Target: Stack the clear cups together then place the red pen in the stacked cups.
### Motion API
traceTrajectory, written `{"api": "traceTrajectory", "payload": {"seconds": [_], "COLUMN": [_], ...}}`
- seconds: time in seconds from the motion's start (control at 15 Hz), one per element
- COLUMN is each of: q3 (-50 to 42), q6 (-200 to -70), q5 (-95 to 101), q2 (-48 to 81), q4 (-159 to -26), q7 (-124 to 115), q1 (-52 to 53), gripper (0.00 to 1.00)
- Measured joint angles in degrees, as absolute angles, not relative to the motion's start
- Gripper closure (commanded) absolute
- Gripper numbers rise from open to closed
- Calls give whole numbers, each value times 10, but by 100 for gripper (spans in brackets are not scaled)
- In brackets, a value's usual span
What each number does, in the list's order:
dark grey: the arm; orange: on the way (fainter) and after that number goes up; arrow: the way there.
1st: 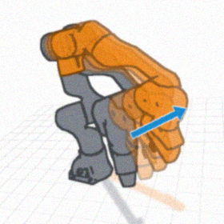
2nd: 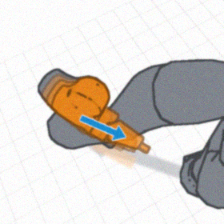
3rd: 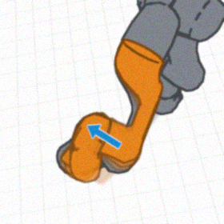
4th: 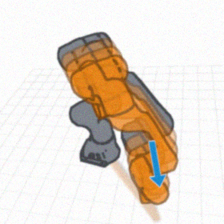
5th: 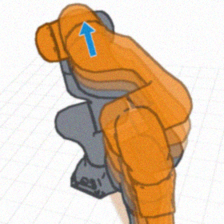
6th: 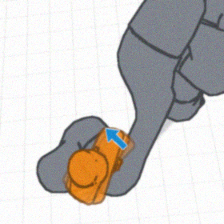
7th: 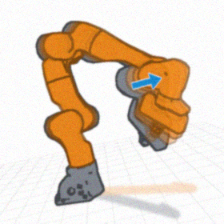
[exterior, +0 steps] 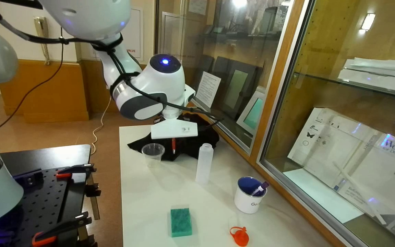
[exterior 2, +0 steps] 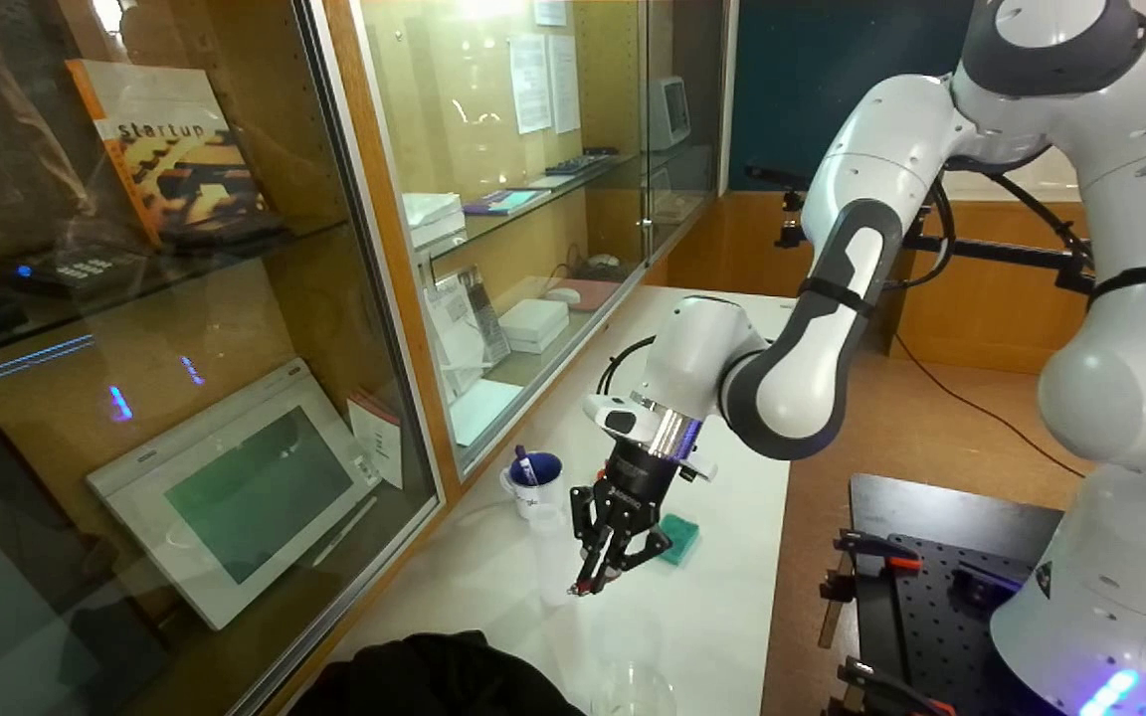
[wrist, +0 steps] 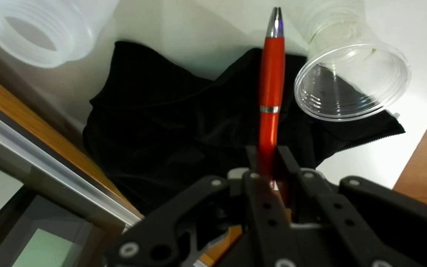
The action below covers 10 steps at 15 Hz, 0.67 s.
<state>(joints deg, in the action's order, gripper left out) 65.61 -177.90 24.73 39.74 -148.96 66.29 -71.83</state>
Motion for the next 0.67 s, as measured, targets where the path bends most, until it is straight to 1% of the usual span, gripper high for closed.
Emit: {"api": "traceTrajectory", "payload": {"seconds": [0.67], "q3": [666], "q6": [-1664], "q5": [247], "q2": [569], "q4": [-1481], "q7": [805], "q1": [-805], "gripper": [96]}}
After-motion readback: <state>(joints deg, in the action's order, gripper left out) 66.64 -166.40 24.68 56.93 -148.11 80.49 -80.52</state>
